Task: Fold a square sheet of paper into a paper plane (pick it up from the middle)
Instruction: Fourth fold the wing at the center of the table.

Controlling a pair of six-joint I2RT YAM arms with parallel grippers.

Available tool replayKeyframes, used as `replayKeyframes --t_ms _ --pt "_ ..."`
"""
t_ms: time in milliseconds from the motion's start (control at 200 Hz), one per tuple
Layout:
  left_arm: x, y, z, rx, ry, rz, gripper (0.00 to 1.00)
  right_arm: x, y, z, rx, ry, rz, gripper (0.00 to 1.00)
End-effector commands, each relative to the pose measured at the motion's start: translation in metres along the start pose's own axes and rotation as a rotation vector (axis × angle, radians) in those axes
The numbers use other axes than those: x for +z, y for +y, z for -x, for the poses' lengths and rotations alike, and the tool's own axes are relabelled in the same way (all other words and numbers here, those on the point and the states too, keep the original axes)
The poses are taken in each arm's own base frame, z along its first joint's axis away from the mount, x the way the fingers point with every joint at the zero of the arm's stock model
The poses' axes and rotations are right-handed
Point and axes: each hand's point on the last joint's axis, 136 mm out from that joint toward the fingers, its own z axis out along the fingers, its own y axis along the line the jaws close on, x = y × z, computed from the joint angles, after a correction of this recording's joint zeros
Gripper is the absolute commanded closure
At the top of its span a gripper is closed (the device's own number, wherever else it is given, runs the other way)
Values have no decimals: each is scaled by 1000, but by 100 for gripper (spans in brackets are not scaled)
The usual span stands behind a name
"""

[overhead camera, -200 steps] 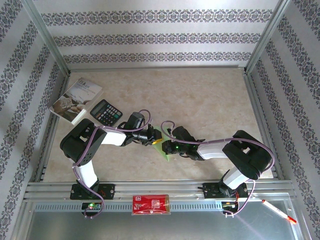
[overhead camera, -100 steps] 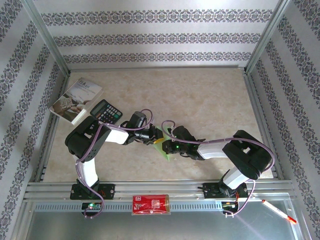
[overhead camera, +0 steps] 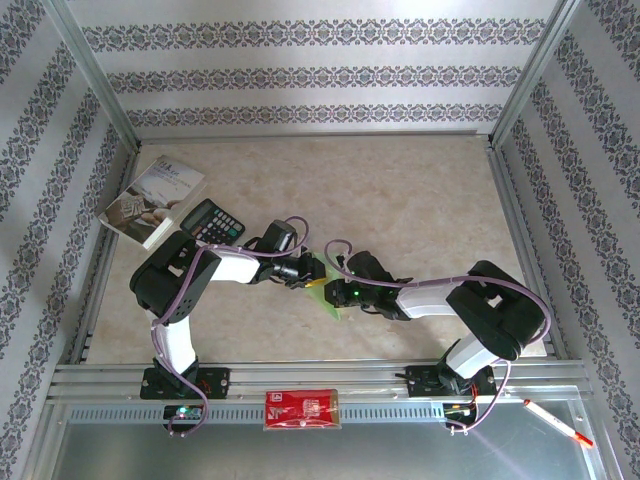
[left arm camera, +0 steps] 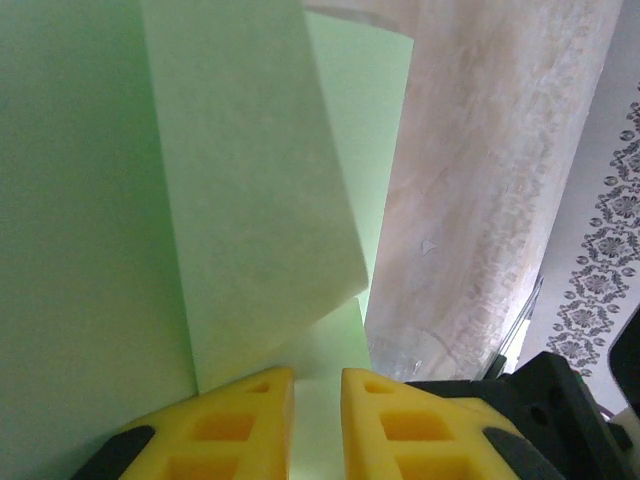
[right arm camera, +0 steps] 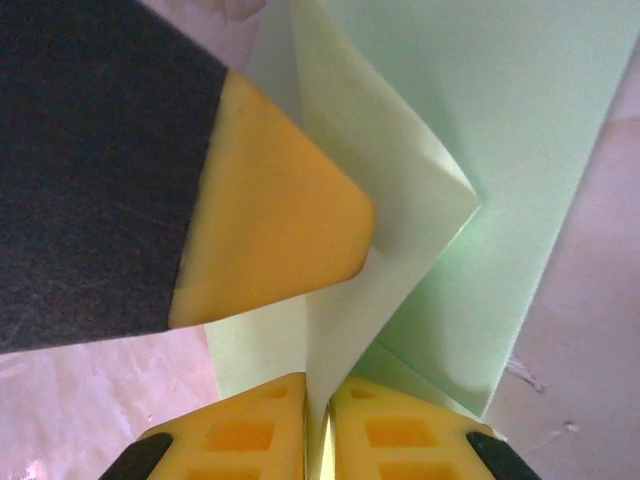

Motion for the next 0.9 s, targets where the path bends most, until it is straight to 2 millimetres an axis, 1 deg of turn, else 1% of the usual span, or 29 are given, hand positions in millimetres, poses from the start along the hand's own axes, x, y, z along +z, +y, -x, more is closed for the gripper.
replayKeyframes --t_ms 0,180,325,525,724,894 --pt "1 39 -4 -30 4 142 80 -4 -14 -15 26 47 -39 85" --pt "3 45 -6 -33 18 154 80 -3 -16 -19 34 62 -35 85" --pt "2 48 -6 -17 19 184 80 -6 -14 -16 38 57 -25 83" --pt "2 53 -7 -13 26 203 80 -10 -6 -8 41 39 4 78" --pt "1 54 -7 -10 24 209 80 -12 -1 -6 42 41 24 74" --pt "1 54 -7 -10 23 208 80 -18 3 -5 49 33 39 72"
